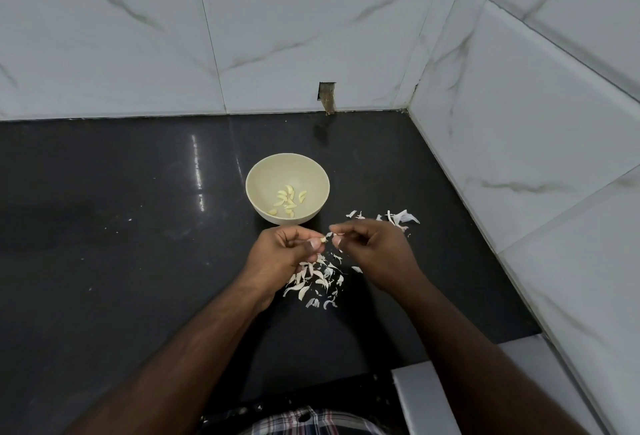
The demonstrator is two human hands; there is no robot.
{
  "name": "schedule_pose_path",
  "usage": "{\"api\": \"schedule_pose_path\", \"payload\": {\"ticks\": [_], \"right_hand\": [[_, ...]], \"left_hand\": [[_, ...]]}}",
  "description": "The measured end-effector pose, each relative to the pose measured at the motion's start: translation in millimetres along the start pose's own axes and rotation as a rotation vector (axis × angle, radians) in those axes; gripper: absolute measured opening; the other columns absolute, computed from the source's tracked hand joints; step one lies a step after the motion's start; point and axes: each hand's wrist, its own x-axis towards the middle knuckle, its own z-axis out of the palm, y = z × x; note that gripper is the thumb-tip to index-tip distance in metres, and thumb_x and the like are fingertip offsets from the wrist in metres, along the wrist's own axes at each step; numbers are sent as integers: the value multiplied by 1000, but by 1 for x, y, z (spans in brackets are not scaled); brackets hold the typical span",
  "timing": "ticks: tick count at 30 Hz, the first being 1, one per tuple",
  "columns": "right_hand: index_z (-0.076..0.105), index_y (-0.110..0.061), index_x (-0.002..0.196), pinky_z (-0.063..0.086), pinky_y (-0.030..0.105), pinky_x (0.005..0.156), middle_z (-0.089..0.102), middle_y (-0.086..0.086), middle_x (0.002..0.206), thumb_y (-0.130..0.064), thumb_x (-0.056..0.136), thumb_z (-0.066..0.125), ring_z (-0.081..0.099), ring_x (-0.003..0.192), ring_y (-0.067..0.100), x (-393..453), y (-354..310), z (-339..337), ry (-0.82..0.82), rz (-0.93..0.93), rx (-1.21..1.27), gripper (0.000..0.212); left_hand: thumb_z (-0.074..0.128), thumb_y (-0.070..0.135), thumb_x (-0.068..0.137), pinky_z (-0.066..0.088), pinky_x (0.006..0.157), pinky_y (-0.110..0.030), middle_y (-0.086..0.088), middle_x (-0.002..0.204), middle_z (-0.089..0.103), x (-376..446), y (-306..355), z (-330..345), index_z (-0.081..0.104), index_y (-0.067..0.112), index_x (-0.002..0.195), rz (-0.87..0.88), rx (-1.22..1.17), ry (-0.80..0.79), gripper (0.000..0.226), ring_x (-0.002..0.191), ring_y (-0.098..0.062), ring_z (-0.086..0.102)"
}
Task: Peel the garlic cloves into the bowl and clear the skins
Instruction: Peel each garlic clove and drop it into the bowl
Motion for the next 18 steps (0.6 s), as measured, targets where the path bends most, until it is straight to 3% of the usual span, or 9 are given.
{"api": "schedule_pose_path", "payload": {"ticks": [3,7,10,13,15,18], "right_hand": [[78,-24,105,51,17,83,72,-12,104,-8,84,76,66,96,-1,0,-4,5,-73,-108,-27,27],[77,-10,90,50,26,63,74,7,78,-7,83,78,63,65,12,1,-6,5,-61,50,210,7],[75,-7,84,47,29,61,70,18,75,-9,83,79,58,64,16,4,-6,1,-41,63,301,5],[74,-7,79,44,28,60,68,18,73,-16,83,80,55,61,13,7,-4,0,-40,54,230,11],[74,-10,78,47,29,61,70,12,71,-16,80,82,57,61,12,10,-2,2,-26,74,182,10],[73,-14,79,48,29,61,71,5,70,-10,77,82,58,59,8,16,-3,3,-13,81,151,10]], "left_hand": [[71,13,92,46,57,-16,-5,81,75,1,-1,-1,76,10,88,22,41,-17,7,70,-8,64],[68,13,94,47,61,-23,-4,72,71,0,-1,-2,74,9,83,52,88,-8,13,64,-12,57],[67,22,96,44,66,-32,-4,65,68,-1,-1,-5,73,10,77,76,181,21,23,63,-17,54],[71,37,91,48,70,-34,-4,72,71,1,-4,-10,74,20,76,114,356,47,23,65,-13,58],[76,24,87,54,78,-35,5,79,73,2,-4,-14,74,32,80,137,448,36,11,74,-7,65],[73,15,88,57,86,-32,15,83,75,1,-3,-17,74,39,91,134,517,49,25,84,-3,70]]}}
